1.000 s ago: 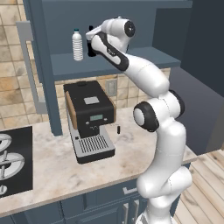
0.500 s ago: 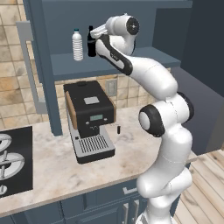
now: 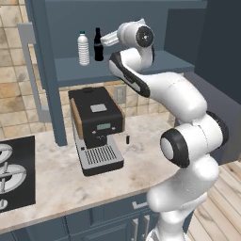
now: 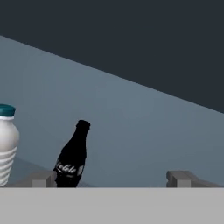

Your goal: Sort all alcoholic drinks to one cabinet, and non-alcoholic drinks to the other.

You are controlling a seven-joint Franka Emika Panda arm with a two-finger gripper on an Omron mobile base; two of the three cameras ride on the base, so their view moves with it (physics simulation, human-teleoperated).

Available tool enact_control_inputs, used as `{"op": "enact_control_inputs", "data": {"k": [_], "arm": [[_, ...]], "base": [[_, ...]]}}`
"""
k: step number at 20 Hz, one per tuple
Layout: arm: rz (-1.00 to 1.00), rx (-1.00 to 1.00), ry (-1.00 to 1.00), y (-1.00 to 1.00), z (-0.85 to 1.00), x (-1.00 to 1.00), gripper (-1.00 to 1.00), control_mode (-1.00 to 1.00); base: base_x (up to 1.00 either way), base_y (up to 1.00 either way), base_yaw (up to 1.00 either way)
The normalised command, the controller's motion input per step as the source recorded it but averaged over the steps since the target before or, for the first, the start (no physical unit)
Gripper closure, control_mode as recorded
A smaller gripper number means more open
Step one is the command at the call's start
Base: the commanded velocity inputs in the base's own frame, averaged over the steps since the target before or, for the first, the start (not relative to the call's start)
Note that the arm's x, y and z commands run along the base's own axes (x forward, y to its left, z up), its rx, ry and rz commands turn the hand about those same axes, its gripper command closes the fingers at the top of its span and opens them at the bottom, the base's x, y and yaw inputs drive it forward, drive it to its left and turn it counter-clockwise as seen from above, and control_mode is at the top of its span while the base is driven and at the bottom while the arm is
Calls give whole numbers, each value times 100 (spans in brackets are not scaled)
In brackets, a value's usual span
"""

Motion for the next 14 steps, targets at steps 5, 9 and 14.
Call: {"op": "enact_control_inputs", "data": {"k": [5,9,14], "arm": [[-9,0,-2,-15,1,-77,-100,-100],[-9,0,0,-14,9,-78,-100,-100],[-10,0,1,-14,22,-76,-100,-100]], "base": [[0,0,0],[0,0,0],[0,0,0]]}}
